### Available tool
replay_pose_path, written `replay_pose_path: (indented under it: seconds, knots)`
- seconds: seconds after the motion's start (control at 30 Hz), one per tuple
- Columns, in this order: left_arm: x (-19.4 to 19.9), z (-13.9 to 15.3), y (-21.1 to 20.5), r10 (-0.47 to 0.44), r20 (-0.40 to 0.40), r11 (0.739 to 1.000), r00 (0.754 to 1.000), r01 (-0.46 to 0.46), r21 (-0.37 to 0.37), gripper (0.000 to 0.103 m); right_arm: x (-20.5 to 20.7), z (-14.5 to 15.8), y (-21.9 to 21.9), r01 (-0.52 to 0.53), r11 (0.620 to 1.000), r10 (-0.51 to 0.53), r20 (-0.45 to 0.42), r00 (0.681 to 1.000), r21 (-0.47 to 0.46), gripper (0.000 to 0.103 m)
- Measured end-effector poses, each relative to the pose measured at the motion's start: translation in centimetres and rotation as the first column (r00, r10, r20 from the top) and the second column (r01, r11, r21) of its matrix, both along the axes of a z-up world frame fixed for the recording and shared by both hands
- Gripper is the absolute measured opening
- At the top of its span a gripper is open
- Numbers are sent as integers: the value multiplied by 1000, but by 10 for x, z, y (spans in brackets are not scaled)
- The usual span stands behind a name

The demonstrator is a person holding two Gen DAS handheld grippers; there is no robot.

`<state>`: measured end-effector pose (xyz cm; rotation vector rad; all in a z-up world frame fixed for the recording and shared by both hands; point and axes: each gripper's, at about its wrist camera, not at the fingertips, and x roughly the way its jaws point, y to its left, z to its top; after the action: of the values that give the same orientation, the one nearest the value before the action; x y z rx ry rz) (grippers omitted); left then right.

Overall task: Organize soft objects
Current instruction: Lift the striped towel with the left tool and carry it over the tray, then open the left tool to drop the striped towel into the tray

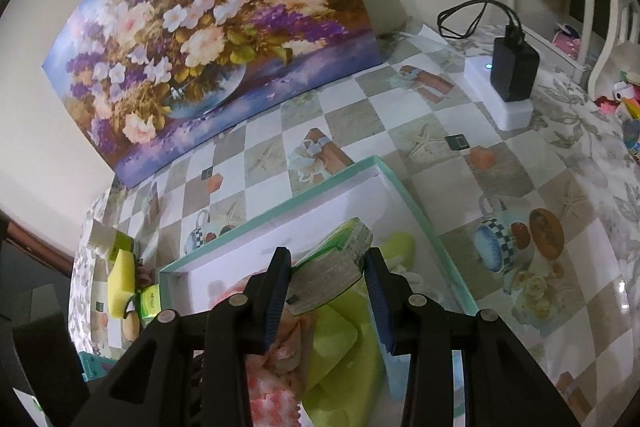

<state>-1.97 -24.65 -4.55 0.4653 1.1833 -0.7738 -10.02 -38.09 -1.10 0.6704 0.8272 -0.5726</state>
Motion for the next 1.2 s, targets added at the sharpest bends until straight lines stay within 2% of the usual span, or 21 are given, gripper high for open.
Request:
replay_pose_path:
  seconds: [0.27,0.43,0.6,0.8,0.87,0.93,1.0,1.2]
  knots:
    - [8,-1,3,36,-50,999,998,-35,12,7,-2,-25,-6,32,994,-23,-82,996,103,43]
    - [7,0,3,34,-58,999,998,-33,22,12,-3,-26,-7,31,991,-14,-124,992,133,43]
    - [8,3,4,41,-66,999,997,-39,31,16,-4,-21,-5,29,995,-8,-220,975,95,44]
    - [9,6,6,48,-79,999,996,-45,29,22,-6,-22,-5,19,996,5,-283,959,82,45]
    - [9,9,6,49,-76,999,996,-47,26,24,-6,-21,-5,18,997,6,-290,957,80,46]
    - [9,13,7,54,-76,998,996,-53,20,32,-6,-17,-4,15,998,5,-292,956,67,47]
    - [10,18,8,62,-72,998,995,-61,15,44,-7,-9,-3,12,999,1,-292,956,44,48]
    - [15,32,13,74,-58,997,996,-75,-7,50,-7,21,3,-1,1000,-1,-248,969,-8,49]
